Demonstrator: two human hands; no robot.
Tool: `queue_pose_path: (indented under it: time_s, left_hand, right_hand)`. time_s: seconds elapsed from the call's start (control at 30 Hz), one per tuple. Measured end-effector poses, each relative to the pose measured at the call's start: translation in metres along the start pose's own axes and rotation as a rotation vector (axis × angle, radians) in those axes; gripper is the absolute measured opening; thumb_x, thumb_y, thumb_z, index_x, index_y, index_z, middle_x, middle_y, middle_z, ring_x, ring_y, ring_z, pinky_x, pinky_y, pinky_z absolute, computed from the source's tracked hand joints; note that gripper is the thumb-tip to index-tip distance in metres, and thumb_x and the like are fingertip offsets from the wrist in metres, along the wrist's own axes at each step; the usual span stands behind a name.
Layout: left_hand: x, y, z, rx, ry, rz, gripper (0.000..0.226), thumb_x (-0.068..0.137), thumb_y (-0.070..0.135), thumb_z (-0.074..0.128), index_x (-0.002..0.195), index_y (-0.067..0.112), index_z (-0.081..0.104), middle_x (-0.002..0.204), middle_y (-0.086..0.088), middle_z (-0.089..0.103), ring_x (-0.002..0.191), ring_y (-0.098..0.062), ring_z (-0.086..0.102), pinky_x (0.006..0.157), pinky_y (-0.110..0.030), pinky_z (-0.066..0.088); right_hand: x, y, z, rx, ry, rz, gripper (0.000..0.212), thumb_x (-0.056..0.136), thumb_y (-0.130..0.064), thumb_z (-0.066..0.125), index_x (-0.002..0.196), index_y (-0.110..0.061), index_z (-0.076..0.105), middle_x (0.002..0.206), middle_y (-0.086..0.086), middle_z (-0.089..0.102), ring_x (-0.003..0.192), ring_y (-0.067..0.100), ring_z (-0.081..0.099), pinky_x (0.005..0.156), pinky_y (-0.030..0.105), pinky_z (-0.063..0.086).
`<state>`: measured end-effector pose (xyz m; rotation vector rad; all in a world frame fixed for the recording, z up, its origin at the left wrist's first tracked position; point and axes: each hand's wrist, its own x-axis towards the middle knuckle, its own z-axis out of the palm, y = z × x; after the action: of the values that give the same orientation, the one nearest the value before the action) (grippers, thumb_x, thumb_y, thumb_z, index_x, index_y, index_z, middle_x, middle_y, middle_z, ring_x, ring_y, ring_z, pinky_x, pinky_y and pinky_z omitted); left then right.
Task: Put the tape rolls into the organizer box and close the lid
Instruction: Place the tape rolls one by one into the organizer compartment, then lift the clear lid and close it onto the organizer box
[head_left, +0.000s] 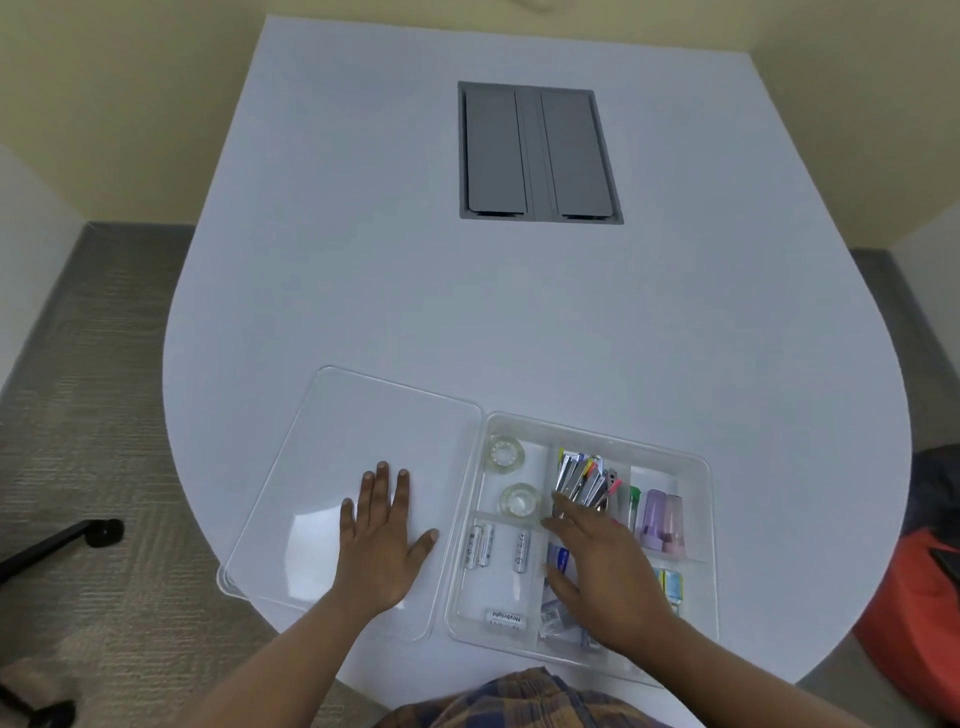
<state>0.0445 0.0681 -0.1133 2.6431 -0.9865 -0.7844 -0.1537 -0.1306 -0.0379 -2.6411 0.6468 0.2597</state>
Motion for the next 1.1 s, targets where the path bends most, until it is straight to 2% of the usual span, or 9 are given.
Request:
queue_pose_path:
  time_s: [0.17,0.23,0.33,0.57,0.77,0.83,0.93,1.0,1.1]
  left_hand:
    - [-0.005,-0.006,-0.019,-0.196,0.158,0.02,0.069,0.09,0.043,0.057,0.148,0.019,0.029,0.161,-0.002,0.014,0.148,-0.019,0.007,0.118,-0.044,0.012]
    - [-0.009,-0.016,-0.031,-0.226,0.269,-0.018,0.065,0.087,0.036,0.064,0.143,0.015,0.039,0.156,-0.007,0.029,0.146,-0.024,0.02,0.116,-0.048,0.022]
    - [-0.016,-0.042,-0.047,-0.176,0.366,-0.155,0.067,0.082,0.034,0.07,0.139,0.01,0.044,0.152,-0.012,0.036,0.143,-0.03,0.028,0.11,-0.053,0.029]
    - [-0.036,-0.087,-0.069,-0.11,0.281,-0.622,0.097,0.067,0.056,0.076,0.143,0.012,0.035,0.153,-0.014,0.03,0.138,-0.038,0.03,0.103,-0.061,0.034]
    - [-0.035,-0.103,-0.077,-0.314,0.143,-0.659,0.104,0.058,0.058,0.082,0.14,0.014,0.035,0.139,-0.018,0.048,0.122,-0.041,0.049,0.093,-0.056,0.048]
    - [-0.033,-0.102,-0.083,-0.428,0.095,-0.66,0.105,0.054,0.053,0.087,0.137,0.012,0.039,0.133,-0.017,0.053,0.114,-0.039,0.055,0.083,-0.05,0.053]
    - [-0.035,-0.099,-0.097,-0.539,0.112,-0.575,0.077,0.054,0.045,0.09,0.115,0.012,0.058,0.118,-0.011,0.061,0.095,-0.029,0.056,0.061,-0.035,0.049]
    - [-0.039,-0.097,-0.11,-0.667,0.133,-0.449,0.049,0.058,0.037,0.09,0.097,0.017,0.066,0.105,-0.004,0.064,0.095,-0.025,0.057,0.067,-0.036,0.047]
    - [-0.053,-0.083,-0.137,-0.799,0.161,-0.297,0.022,0.067,0.031,0.085,0.083,0.026,0.07,0.09,0.0,0.07,0.088,-0.023,0.063,0.073,-0.037,0.049]
  right_hand:
    - [-0.012,0.007,0.014,-0.101,-0.069,0.01,0.063,0.094,-0.052,0.034,0.151,-0.032,0.017,0.161,-0.007,0.018,0.147,0.012,0.017,0.116,0.032,0.013]
    - [-0.014,0.006,0.021,-0.141,-0.084,0.003,0.064,0.096,-0.052,0.025,0.152,-0.032,0.0,0.162,-0.007,0.006,0.148,0.011,0.002,0.116,0.029,-0.002]
    - [-0.017,0.008,0.026,-0.15,-0.108,-0.01,0.063,0.097,-0.054,0.014,0.146,-0.037,-0.023,0.16,-0.01,-0.019,0.144,0.009,-0.024,0.115,0.028,-0.02]
    - [-0.017,0.01,0.021,-0.15,-0.154,-0.034,0.066,0.097,-0.056,0.014,0.147,-0.033,-0.023,0.157,-0.008,-0.027,0.142,0.009,-0.03,0.118,0.037,-0.016]
    - [-0.015,0.008,0.016,-0.149,-0.214,-0.022,0.073,0.096,-0.06,0.019,0.146,-0.03,-0.025,0.157,-0.006,-0.026,0.144,0.015,-0.025,0.118,0.04,-0.014]
    - [-0.015,0.007,0.015,-0.126,-0.212,-0.011,0.077,0.092,-0.066,0.019,0.146,-0.031,-0.024,0.157,-0.007,-0.026,0.144,0.014,-0.025,0.118,0.041,-0.014]
    - [-0.017,0.005,0.017,-0.117,-0.197,0.008,0.086,0.086,-0.076,0.018,0.147,-0.032,-0.024,0.157,-0.008,-0.027,0.143,0.012,-0.028,0.118,0.042,-0.014]
    - [-0.018,0.002,0.017,-0.116,-0.189,0.013,0.091,0.082,-0.08,0.019,0.147,-0.032,-0.024,0.157,-0.009,-0.027,0.143,0.012,-0.027,0.118,0.042,-0.014]
    - [-0.017,-0.003,0.015,-0.068,-0.171,0.039,0.093,0.081,-0.081,0.025,0.148,-0.033,-0.018,0.158,-0.01,-0.021,0.146,0.012,-0.02,0.119,0.041,-0.011]
